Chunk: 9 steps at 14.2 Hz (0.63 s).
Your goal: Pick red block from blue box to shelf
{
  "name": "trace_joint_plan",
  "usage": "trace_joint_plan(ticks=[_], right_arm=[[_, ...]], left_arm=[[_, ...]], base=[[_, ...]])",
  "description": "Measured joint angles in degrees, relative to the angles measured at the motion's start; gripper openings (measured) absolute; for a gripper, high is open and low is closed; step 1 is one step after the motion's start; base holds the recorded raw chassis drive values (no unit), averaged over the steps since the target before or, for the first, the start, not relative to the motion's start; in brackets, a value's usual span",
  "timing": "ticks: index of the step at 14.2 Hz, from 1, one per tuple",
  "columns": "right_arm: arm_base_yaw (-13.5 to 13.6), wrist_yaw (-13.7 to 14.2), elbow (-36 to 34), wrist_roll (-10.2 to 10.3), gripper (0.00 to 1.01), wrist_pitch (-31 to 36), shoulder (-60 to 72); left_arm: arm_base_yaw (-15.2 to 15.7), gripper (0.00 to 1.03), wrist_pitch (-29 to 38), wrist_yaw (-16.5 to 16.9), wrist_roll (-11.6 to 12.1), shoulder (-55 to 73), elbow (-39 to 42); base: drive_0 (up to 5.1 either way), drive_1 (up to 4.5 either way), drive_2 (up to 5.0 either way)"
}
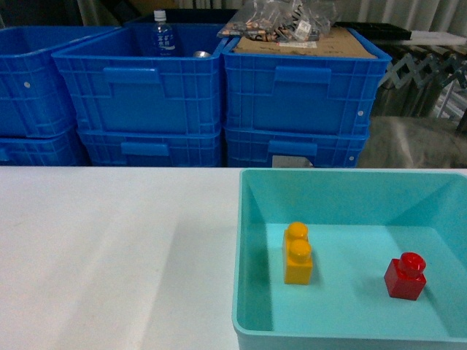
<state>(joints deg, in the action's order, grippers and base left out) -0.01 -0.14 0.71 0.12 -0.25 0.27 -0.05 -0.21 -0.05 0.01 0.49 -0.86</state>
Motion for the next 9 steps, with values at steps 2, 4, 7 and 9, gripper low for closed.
trace_joint_plan(ticks=[2, 4, 7, 9], right_arm=[[0.0, 0.0, 0.0, 0.0, 0.98, 0.0, 0.0], [0.0, 0.0, 0.0, 0.0, 0.98, 0.0, 0.0], [0.0, 0.0, 0.0, 0.0, 0.98, 0.0, 0.0], [0.0, 0.0, 0.0, 0.0, 0.98, 0.0, 0.0]], left_arm=[[0.0, 0.98, 0.0, 0.0, 0.0, 0.0, 0.0], [0.0, 0.98, 0.0, 0.0, 0.0, 0.0, 0.0], [0.0, 0.98, 0.0, 0.0, 0.0, 0.0, 0.0], [0.0, 0.98, 0.0, 0.0, 0.0, 0.0, 0.0]], base=[[0.0, 0.00, 0.0], [0.0, 0.00, 0.0], [0.0, 0.00, 0.0], [0.0, 0.00, 0.0]])
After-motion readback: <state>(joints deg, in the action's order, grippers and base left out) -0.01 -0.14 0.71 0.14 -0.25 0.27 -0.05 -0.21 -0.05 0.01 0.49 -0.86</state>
